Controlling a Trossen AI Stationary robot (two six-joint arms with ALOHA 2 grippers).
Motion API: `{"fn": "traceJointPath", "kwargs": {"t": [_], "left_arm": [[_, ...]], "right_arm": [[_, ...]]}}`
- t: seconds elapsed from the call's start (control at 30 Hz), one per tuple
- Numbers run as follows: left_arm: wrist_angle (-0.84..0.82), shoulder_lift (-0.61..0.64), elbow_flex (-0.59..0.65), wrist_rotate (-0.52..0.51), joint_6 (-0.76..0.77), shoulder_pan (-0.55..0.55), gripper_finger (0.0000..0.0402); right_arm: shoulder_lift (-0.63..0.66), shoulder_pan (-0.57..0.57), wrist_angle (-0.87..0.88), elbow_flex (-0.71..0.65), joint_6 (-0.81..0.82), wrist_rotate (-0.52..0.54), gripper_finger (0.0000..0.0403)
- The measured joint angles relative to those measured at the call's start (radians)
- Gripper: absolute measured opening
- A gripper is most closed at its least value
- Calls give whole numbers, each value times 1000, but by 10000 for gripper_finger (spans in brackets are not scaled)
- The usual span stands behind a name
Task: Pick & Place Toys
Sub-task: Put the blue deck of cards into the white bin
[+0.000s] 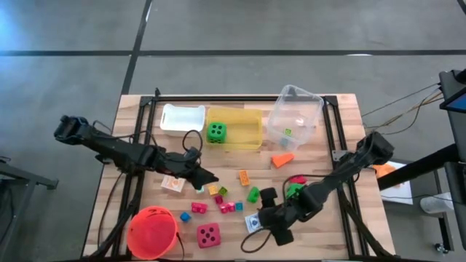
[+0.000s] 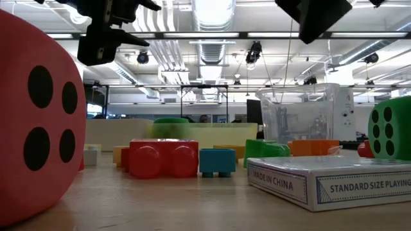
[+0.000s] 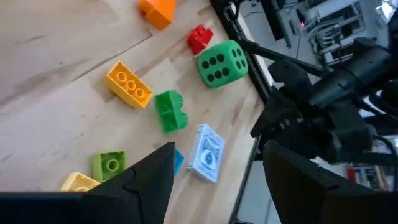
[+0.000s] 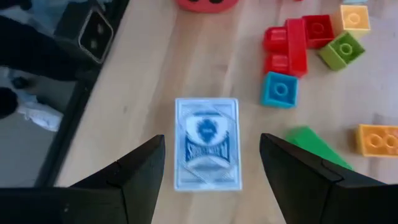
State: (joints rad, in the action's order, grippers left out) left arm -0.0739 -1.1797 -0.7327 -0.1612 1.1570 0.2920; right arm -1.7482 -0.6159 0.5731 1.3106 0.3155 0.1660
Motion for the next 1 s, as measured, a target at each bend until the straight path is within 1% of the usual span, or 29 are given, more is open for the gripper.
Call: {"fn": "traceJointPath", "kwargs": {"t": [0.07,0.2,0.33,0.5,0.6,0.63,0.7,0.8,0.87,0.93,1.0], "left_arm": [[-1,0,-1,-5,-13,0,232],[-2,0,0,-29,-31,0,232],[-2,0,0,-42,-30,0,232],[-1,0,-1,-41,-30,1,232],[0,1,-1,-41,-26,1,232],[-1,1,-1,-41,-26,1,232],[0,1,-1,-42,-26,1,232],[0,1,-1,-41,-26,1,232],[1,1,-1,-41,-26,1,232],[2,1,-1,-42,-26,1,232],[2,1,-1,-42,-26,1,232]], "right_arm": [[-29,0,-1,27,6,-1,258],[-77,-6,-16,66,-34,4,258],[-110,-6,21,83,-63,-17,258],[-127,7,77,81,18,-32,258],[-128,9,111,68,21,-56,261],[-128,9,113,66,26,-48,265],[-128,7,148,65,105,-10,278],[-128,12,155,63,163,-11,300],[-122,14,156,63,166,-10,314],[-118,14,155,65,126,-9,329],[-118,14,145,69,121,4,342]]}}
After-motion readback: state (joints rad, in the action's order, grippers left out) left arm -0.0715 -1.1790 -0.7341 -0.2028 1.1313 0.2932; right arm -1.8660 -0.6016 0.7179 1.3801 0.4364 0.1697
